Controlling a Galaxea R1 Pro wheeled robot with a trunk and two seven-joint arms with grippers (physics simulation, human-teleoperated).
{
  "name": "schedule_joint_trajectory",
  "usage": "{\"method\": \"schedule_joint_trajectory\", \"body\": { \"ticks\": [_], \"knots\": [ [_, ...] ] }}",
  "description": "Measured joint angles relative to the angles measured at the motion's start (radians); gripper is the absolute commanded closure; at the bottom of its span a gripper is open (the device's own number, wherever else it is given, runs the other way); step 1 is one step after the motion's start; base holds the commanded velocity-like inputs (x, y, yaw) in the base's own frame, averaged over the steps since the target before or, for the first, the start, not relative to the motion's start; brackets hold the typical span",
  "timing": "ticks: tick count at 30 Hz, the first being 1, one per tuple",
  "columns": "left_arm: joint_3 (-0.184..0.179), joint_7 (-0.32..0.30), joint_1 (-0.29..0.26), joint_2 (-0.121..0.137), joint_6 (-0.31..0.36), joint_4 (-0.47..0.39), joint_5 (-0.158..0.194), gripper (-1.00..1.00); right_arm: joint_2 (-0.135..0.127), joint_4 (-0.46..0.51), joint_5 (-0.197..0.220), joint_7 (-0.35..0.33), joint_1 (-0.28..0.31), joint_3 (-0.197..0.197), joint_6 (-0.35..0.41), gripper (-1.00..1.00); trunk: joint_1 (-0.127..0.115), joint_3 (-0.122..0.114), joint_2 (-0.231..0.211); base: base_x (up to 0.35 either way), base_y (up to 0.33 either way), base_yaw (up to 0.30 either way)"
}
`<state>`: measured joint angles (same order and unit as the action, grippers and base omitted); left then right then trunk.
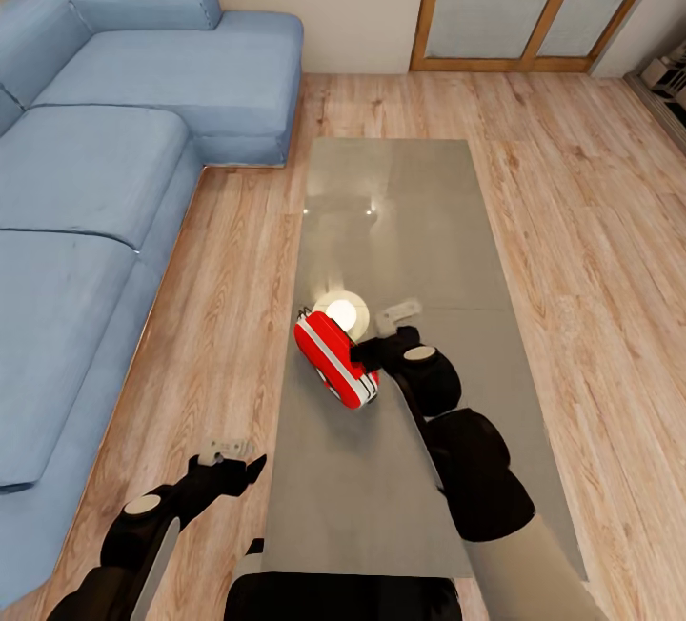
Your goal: Turn on the radio receiver that's on the table in the living room.
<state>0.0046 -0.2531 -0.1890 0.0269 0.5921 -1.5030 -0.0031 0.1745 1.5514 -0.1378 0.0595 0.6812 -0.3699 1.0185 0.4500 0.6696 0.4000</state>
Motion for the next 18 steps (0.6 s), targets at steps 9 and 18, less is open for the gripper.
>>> {"method": "schedule_joint_trajectory", "body": {
  "ticks": [9, 18],
  "knots": [
    [-0.005, 0.000, -0.008, -0.002, 0.000, 0.001, 0.001, -1.00, 0.000, -0.077, 0.014, -0.027, 0.147, -0.001, 0.029, -1.00, 0.000, 0.000, 0.000, 0.000, 0.000, 0.000],
    [-0.009, 0.000, -0.010, -0.027, 0.000, 0.001, -0.002, -1.00, 0.000, -0.238, 0.019, -0.036, 0.244, 0.000, 0.029, -1.00, 0.000, 0.000, 0.000, 0.000, 0.000, 0.000]
  ]
}}
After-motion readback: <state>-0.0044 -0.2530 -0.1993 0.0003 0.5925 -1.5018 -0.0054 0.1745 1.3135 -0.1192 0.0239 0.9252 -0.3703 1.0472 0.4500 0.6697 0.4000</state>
